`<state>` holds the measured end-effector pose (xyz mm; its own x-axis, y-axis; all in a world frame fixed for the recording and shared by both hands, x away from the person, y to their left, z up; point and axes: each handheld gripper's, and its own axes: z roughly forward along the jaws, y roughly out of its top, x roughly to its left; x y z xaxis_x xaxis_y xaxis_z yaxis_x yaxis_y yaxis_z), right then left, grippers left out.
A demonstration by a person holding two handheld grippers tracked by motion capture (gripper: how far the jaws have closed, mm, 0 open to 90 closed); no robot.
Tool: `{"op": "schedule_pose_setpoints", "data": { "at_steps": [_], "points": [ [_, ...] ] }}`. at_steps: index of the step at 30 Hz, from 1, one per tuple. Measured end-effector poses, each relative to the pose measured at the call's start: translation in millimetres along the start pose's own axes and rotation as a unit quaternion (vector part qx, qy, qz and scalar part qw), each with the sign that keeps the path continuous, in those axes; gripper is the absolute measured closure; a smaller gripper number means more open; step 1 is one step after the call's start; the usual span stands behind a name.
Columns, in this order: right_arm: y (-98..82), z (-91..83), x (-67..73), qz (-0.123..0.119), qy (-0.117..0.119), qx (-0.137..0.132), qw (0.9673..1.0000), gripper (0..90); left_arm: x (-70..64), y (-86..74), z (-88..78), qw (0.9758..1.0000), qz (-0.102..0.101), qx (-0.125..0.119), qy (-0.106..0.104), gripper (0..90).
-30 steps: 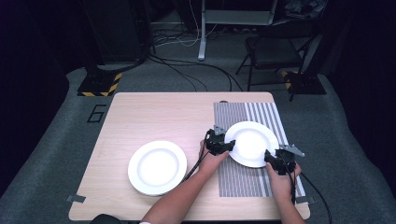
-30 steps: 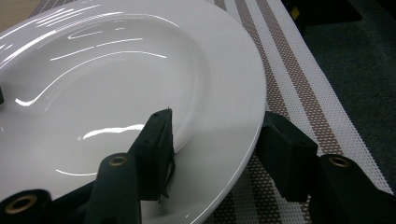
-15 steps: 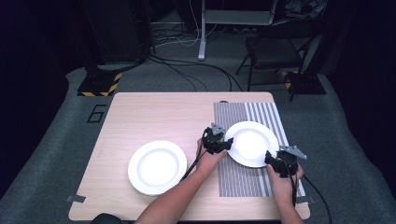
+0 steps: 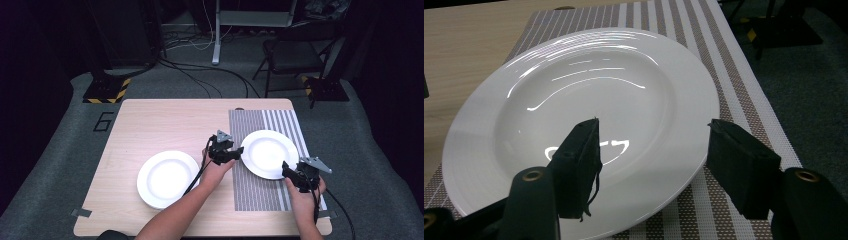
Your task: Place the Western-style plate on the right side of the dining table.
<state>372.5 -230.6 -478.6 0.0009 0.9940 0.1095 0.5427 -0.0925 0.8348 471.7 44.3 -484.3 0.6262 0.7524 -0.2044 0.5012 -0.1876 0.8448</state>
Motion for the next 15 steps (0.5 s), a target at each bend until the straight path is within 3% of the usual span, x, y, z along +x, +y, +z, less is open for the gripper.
{"op": "schedule_pose_setpoints", "data": {
  "at_steps": [8,15],
  "points": [
    [6.2,-2.8,8.5,-0.004,0.024,0.017,0.9996,37.7,4.5,2.5,-15.7,1.0000,0.000,0.005,0.001,47.2],
    [9.6,-6.2,28.8,-0.038,0.052,0.023,0.9977,37.3,7.9,3.8,-36.2,1.0000,0.001,0.001,0.006,46.1]
  ]
}}
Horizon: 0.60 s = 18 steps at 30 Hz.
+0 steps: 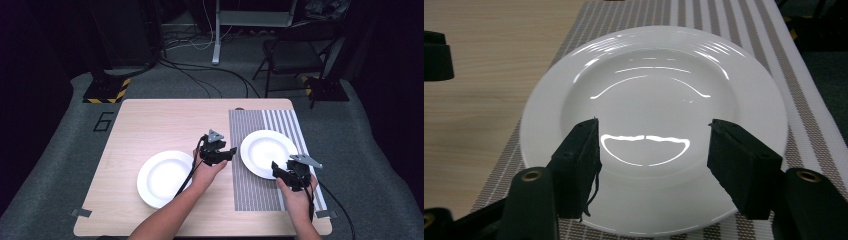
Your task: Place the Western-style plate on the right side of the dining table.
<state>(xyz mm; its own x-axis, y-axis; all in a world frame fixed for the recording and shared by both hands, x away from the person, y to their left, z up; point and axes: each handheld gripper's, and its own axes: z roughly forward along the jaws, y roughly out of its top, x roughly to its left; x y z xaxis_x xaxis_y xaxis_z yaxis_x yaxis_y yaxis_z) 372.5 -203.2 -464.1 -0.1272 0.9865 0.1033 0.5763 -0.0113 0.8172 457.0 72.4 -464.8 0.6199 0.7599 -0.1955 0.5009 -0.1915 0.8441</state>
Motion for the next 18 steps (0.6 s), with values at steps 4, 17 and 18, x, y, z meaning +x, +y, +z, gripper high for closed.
{"op": "schedule_pose_setpoints", "data": {
  "at_steps": [4,17,18],
  "points": [
    [3.9,-3.3,15.9,-0.017,0.027,-0.002,0.9995,37.0,4.4,-0.8,-13.1,0.9999,0.004,0.005,0.012,45.7],
    [11.1,-13.5,56.2,-0.061,0.101,0.003,0.9931,35.9,34.7,-9.2,-65.7,0.9991,-0.011,-0.001,0.042,44.4],
    [11.5,-13.8,58.2,-0.063,0.106,0.002,0.9924,35.8,37.4,-10.1,-70.4,0.9989,-0.012,-0.003,0.044,44.4]
  ]
}}
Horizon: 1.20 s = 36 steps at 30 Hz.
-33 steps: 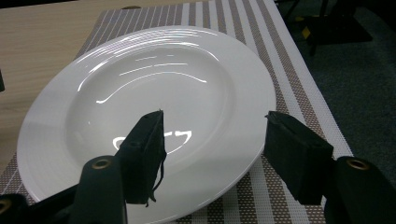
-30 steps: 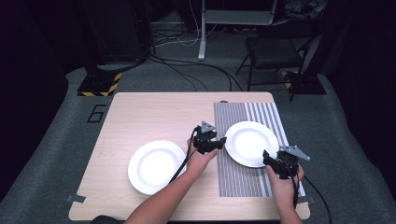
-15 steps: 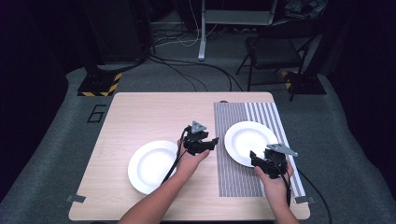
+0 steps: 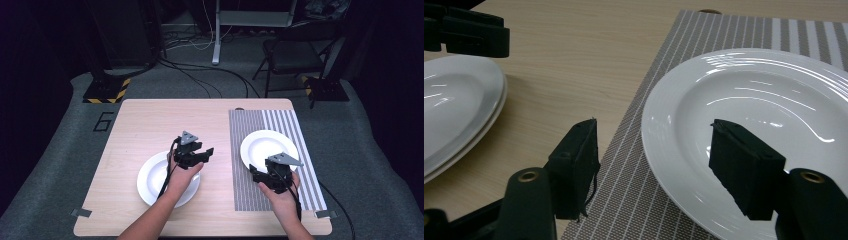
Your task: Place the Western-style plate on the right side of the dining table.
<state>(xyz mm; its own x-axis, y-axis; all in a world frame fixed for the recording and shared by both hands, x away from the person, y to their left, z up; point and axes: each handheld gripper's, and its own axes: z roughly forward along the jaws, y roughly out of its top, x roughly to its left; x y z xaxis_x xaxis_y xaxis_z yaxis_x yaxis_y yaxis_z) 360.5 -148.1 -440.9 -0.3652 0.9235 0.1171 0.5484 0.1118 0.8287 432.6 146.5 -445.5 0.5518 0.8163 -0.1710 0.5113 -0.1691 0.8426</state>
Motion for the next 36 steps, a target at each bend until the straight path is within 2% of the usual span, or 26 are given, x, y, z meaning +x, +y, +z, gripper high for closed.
{"op": "schedule_pose_setpoints", "data": {
  "at_steps": [6,15,16,20,23,31,36],
  "points": [
    [2.5,2.6,9.0,-0.010,0.021,0.003,0.9997,35.4,16.0,-5.9,-24.5,0.9996,-0.020,-0.014,0.013,44.3],
    [6.4,8.4,21.3,-0.019,0.055,0.014,0.9982,33.8,39.3,-14.4,-61.1,0.9984,-0.036,-0.024,0.035,43.0],
    [6.9,8.6,22.5,-0.019,0.059,0.014,0.9980,33.7,42.0,-14.8,-64.7,0.9986,-0.032,-0.022,0.037,42.8],
    [8.8,9.8,26.4,-0.021,0.071,0.013,0.9972,33.7,51.9,-18.1,-81.0,0.9976,-0.038,-0.027,0.052,41.8],
    [10.2,10.5,30.5,-0.024,0.083,0.015,0.9962,33.7,59.0,-21.8,-91.8,0.9966,-0.044,-0.033,0.061,41.7],
    [13.2,12.8,40.5,-0.047,0.114,0.018,0.9922,35.7,75.9,-37.6,-116.0,0.9945,-0.057,-0.027,0.084,40.9],
    [9.0,18.4,46.0,-0.068,0.133,0.024,0.9885,36.0,89.2,-51.0,-128.5,0.9917,-0.071,-0.028,0.104,40.4]
  ]
}}
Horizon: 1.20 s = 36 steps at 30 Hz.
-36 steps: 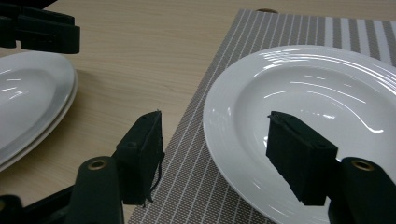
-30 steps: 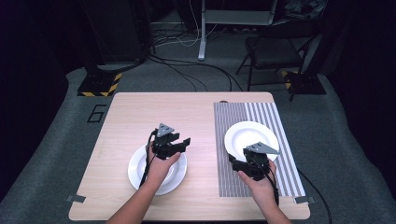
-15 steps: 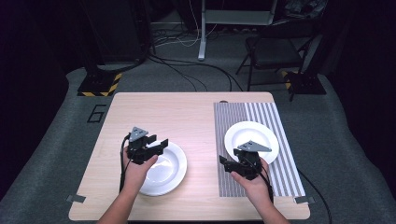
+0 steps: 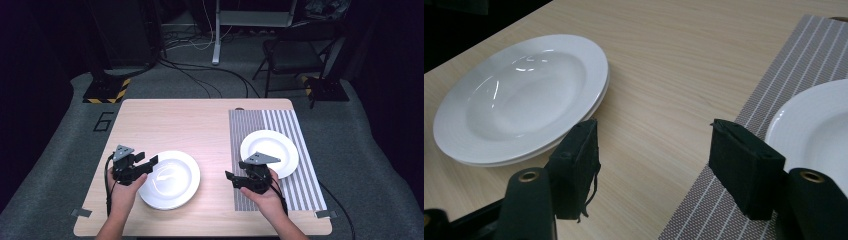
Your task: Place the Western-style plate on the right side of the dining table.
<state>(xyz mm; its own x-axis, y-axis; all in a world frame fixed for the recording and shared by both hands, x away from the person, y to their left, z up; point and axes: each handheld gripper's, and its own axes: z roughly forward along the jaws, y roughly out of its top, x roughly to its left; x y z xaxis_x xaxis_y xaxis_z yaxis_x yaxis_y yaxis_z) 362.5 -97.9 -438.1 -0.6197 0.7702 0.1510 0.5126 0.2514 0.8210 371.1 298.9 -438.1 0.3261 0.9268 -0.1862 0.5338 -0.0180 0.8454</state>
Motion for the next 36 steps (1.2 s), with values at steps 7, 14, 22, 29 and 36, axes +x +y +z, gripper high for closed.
{"op": "schedule_pose_setpoints", "data": {
  "at_steps": [7,14,22,29,36],
  "points": [
    [-9.6,13.1,4.1,-0.022,0.019,0.010,0.9995,35.8,22.0,-17.8,-4.3,0.9996,-0.021,0.005,0.015,40.2],
    [-19.2,23.6,7.8,-0.036,0.025,0.016,0.9989,35.9,37.9,-32.5,-1.3,0.9995,-0.024,0.010,0.019,40.2],
    [-34.1,31.7,4.2,-0.049,0.021,0.024,0.9983,36.3,49.7,-43.6,4.6,0.9992,-0.010,0.016,0.036,40.1],
    [-42.4,39.2,4.1,-0.067,0.018,0.034,0.9970,37.3,62.9,-46.8,5.5,0.9982,-0.012,0.019,0.056,38.8],
    [-50.1,45.5,8.9,-0.083,0.024,0.040,0.9955,39.9,81.5,-49.5,7.6,0.9963,-0.025,0.021,0.080,38.7]
  ]
}}
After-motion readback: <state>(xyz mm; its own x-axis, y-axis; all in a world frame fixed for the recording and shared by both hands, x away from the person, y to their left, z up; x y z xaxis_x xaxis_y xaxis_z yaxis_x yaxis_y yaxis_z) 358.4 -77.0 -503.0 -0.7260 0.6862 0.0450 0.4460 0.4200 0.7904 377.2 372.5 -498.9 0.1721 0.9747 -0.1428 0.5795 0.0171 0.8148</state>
